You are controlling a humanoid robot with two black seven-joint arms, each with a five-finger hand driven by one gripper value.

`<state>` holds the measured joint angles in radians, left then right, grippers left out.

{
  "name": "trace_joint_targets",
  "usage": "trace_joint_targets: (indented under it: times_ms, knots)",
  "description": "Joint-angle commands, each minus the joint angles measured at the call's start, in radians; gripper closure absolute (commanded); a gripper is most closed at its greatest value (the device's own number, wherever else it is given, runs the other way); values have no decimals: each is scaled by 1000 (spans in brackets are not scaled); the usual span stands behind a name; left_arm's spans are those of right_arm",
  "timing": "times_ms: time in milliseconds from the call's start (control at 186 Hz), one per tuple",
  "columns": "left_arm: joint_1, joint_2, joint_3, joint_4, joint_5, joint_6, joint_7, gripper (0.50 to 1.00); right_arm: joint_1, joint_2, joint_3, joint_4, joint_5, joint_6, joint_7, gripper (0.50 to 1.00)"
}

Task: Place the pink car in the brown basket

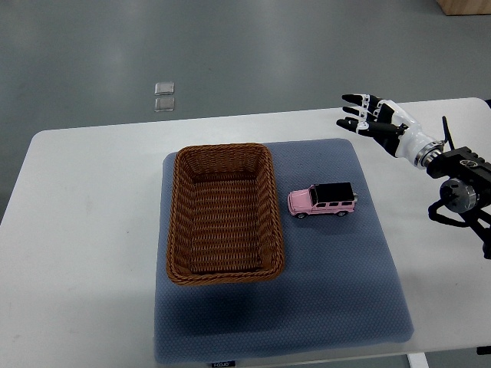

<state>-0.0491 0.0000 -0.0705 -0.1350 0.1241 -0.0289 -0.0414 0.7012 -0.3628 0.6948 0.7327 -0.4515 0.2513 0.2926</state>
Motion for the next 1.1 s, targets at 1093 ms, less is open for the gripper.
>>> trace_joint_targets:
  times_ms: [1093]
  knots:
    - [0, 0, -2, 2, 0, 0, 0, 500, 192, -176, -270, 255, -882, 118, 22, 589]
